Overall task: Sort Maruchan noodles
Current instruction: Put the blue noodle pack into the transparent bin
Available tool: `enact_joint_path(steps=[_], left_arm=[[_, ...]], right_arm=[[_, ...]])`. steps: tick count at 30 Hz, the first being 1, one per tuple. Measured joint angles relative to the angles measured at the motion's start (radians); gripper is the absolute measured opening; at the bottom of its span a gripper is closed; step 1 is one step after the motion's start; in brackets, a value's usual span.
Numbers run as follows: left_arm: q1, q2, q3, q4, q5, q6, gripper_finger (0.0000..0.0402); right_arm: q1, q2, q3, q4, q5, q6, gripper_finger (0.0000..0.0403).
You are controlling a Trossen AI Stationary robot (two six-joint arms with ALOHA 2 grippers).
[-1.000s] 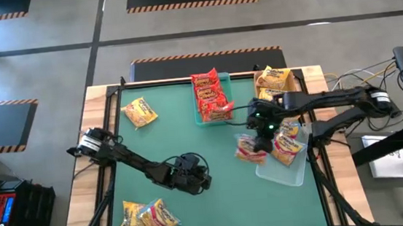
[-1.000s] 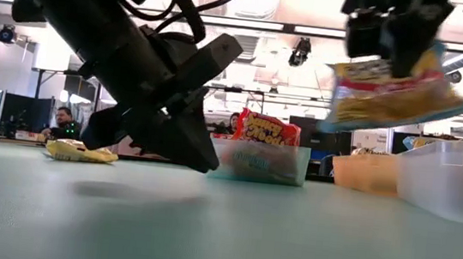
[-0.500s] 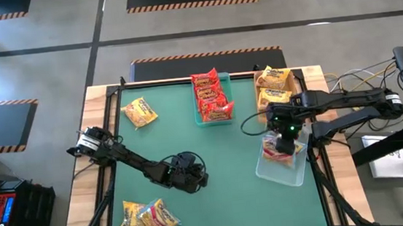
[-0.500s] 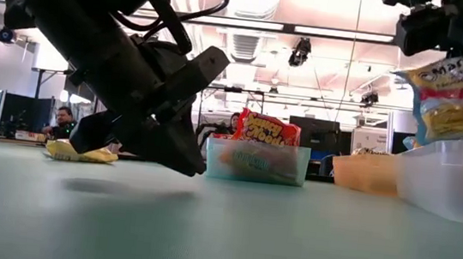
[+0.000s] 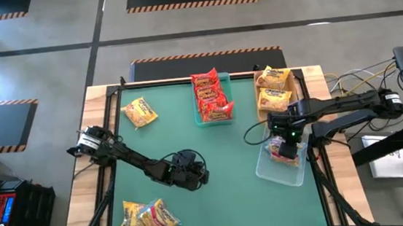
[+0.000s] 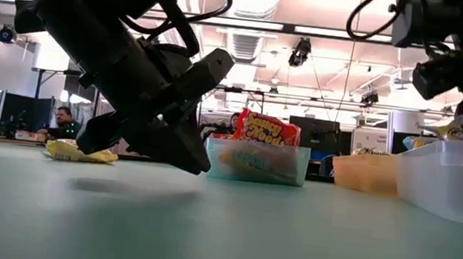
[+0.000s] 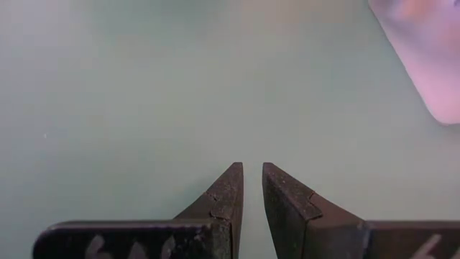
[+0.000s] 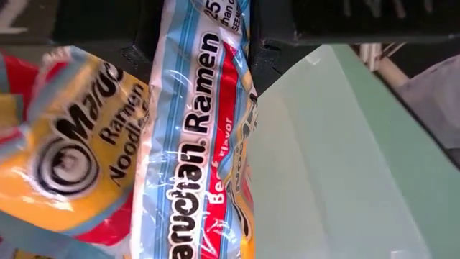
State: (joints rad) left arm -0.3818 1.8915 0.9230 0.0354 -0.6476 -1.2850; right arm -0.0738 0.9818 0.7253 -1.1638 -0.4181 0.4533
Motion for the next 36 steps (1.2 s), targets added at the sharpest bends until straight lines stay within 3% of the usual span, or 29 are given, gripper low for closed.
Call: enact_joint_path(steps=[18,22,36], left_arm=[[0.014,0.001,0.0,0.01,0.0,0.0,0.0037],[0.016,0.002,0.0,0.006,0.0,-0.001,0.0037],[0.075,-0.001,0.0,0.007,0.001,-0.044,0.0037]], right_arm=[[-0.001,-0.086,-0.027,0.014,0.164,-0.02,0.0201],[-0.001,-0.084,-0.018,-0.027,0.169,-0.036,0.0205],[-0.002,-0.082,0.133,-0.066,0.395,-0.076,0.0206]])
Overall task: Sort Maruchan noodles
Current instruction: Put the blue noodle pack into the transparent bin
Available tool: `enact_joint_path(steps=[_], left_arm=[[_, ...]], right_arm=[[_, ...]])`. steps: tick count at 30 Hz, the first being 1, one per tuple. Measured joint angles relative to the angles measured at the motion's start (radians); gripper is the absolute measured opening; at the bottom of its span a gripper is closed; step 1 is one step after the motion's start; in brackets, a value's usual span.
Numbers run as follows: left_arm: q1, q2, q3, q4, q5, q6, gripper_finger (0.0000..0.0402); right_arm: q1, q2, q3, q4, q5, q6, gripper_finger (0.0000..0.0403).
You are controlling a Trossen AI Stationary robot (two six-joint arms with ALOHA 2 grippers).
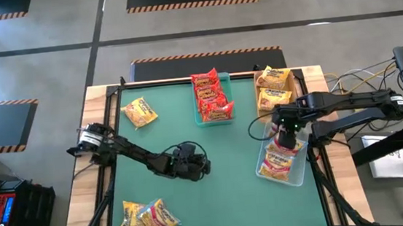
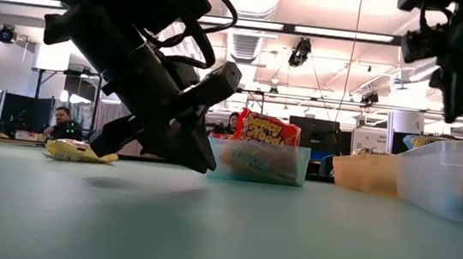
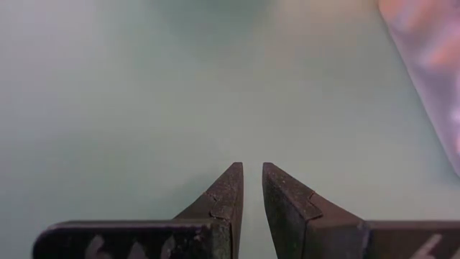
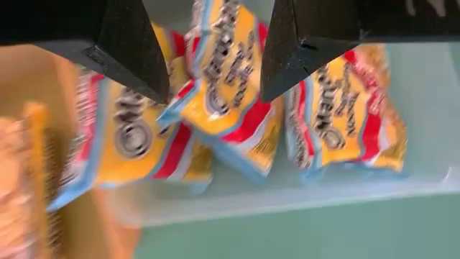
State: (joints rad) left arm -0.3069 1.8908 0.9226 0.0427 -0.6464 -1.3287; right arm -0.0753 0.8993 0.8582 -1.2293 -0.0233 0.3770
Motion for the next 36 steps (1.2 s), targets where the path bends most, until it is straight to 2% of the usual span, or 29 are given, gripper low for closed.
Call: enact_joint_path(steps=[3,10,14,19,25,29,32,36], left_arm=[[0.0,-0.006,0.0,0.014,0.04,0.001,0.0037],[-0.009,-0.007,0.053,0.036,0.325,0.023,0.0037],[-0.046,-0.008,0.124,-0.028,0.432,0.023,0.0037],[-0.106,-0.009,0.271,-0.315,0.482,-0.068,0.0037],[-0.19,-0.011,0.535,-0.789,0.468,-0.174,0.0037],[-0.26,-0.011,0.659,-1.11,0.473,-0.264,0.0037],[-0.316,-0.013,0.691,-1.212,0.576,-0.306,0.0037],[-0.394,-0.013,0.667,-1.197,0.72,-0.361,0.0037]], right_arm=[[-0.001,0.0,0.021,0.008,0.05,-0.029,0.0206],[-0.007,0.0,0.03,0.06,0.084,-0.11,0.0205],[-0.007,0.005,0.022,0.074,0.085,-0.162,0.0205],[-0.007,0.022,0.021,0.094,0.088,-0.236,0.0205],[-0.007,0.063,0.021,0.191,0.091,-0.291,0.0205],[-0.006,0.098,0.021,0.273,0.089,-0.31,0.0205],[-0.006,0.124,0.021,0.298,0.086,-0.285,0.0205],[-0.006,0.155,0.021,0.301,0.085,-0.22,0.0205]])
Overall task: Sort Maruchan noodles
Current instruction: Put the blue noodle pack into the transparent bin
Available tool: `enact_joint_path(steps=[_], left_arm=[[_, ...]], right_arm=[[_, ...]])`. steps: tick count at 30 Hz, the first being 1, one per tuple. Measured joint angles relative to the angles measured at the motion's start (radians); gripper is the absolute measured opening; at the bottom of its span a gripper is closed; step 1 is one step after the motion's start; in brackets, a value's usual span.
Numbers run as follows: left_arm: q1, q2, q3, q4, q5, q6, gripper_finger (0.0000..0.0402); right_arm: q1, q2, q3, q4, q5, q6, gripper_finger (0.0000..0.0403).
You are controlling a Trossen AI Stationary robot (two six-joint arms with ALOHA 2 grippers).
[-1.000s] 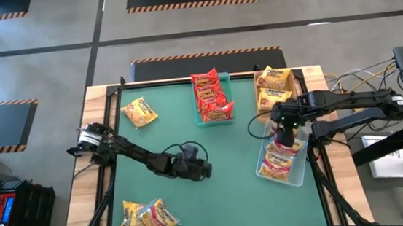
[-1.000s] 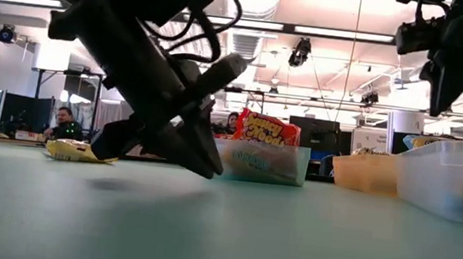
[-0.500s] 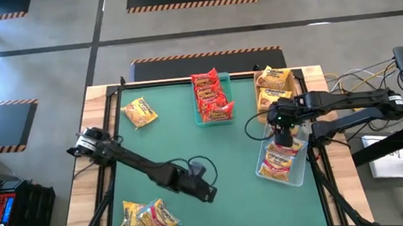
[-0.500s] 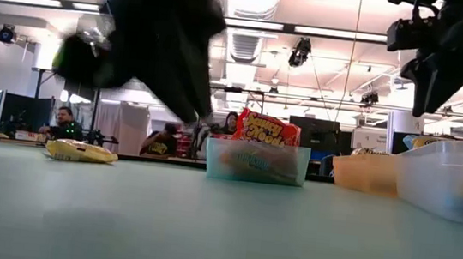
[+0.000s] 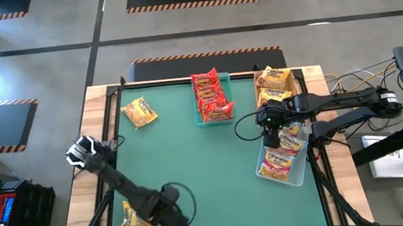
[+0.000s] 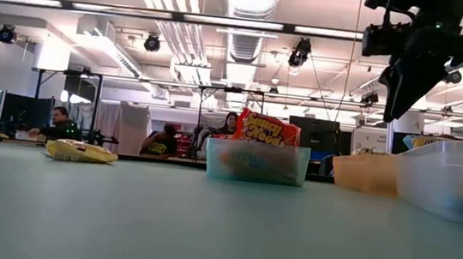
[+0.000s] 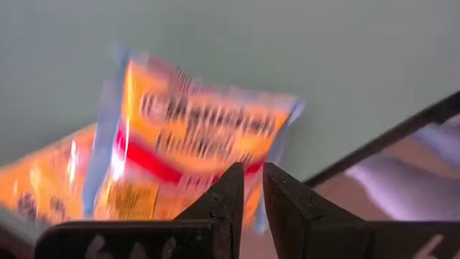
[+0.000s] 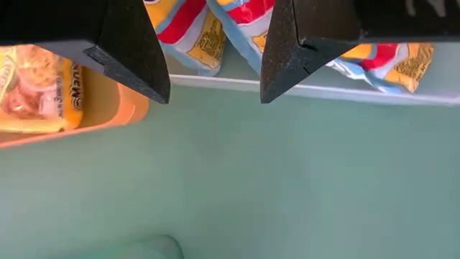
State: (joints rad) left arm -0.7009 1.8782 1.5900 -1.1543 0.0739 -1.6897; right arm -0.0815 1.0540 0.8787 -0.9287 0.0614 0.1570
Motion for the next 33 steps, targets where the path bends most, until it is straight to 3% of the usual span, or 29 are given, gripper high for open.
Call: enact_joint_path(steps=[9,16,26,33], left_arm=[[-0.14,-0.002,-0.049,0.004,0.023,-0.206,0.0036],[-0.186,-0.002,-0.157,0.058,0.022,-0.289,0.0036],[-0.136,-0.01,-0.375,0.385,-0.014,-0.222,0.0036],[-0.018,-0.012,-0.434,0.479,-0.109,-0.078,0.0036]], right_arm=[[0.0,0.042,0.0,0.091,-0.01,0.165,0.0205],[0.0,0.05,0.011,0.141,-0.016,0.245,0.0205],[0.0,0.048,0.035,0.146,-0.016,0.264,0.0205],[0.0,0.048,0.036,0.153,-0.016,0.263,0.0205]])
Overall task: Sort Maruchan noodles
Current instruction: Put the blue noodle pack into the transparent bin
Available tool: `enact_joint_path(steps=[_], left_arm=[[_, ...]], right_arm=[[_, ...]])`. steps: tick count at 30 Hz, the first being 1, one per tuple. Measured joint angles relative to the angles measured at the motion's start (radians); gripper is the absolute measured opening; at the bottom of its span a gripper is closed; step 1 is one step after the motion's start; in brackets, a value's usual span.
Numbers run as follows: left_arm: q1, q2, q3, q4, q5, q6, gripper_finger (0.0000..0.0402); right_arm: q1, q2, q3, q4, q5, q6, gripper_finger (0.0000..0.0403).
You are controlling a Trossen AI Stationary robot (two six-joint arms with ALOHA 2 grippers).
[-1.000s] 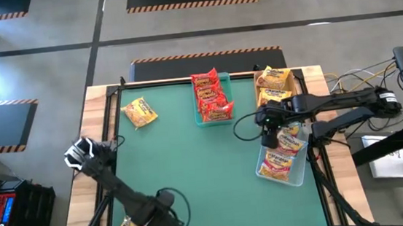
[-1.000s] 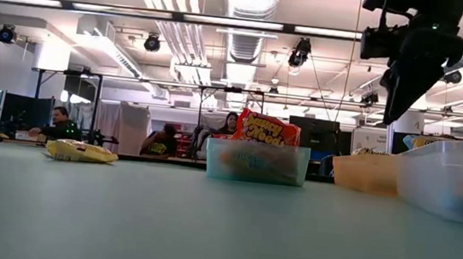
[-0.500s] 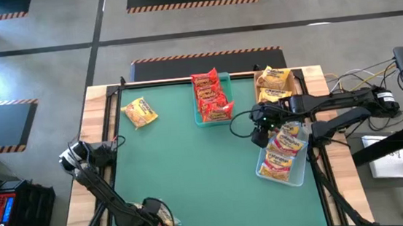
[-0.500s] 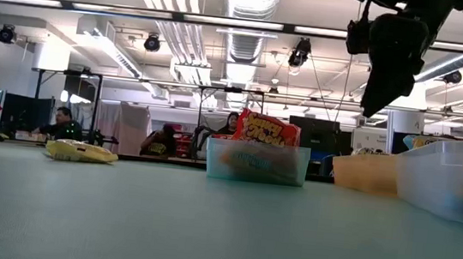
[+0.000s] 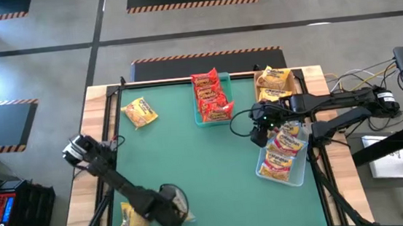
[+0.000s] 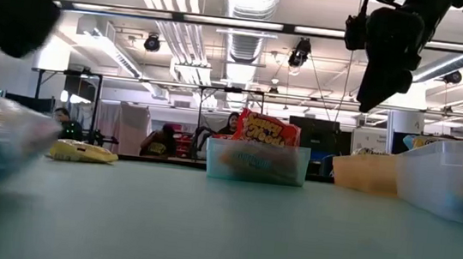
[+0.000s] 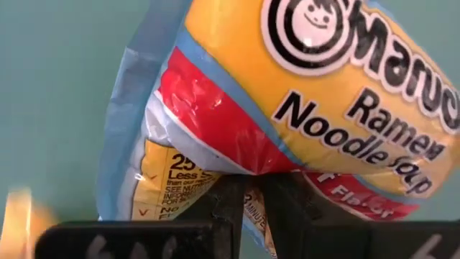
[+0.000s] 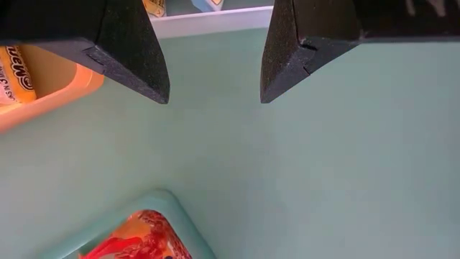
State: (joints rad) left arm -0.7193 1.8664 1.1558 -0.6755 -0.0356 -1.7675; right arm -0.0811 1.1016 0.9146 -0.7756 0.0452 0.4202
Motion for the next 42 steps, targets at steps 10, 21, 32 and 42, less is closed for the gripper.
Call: enact_joint_path(steps=[10,21,32,42], left_arm=[[0.215,0.008,-0.012,0.067,-0.138,0.265,0.0036],[0.437,0.025,-0.018,0.287,-0.242,0.53,0.0036],[0.545,0.039,0.006,0.501,-0.281,0.648,0.0036],[0.522,0.038,0.085,0.424,-0.266,0.711,0.0036]], right_arm=[[0.0,0.0,0.0,0.032,0.0,-0.01,0.0205],[0.002,0.0,-0.007,0.154,0.002,0.038,0.0205],[0.06,0.034,-0.05,0.211,0.002,0.127,0.0205],[0.155,0.13,-0.111,0.418,0.001,0.235,0.0205]])
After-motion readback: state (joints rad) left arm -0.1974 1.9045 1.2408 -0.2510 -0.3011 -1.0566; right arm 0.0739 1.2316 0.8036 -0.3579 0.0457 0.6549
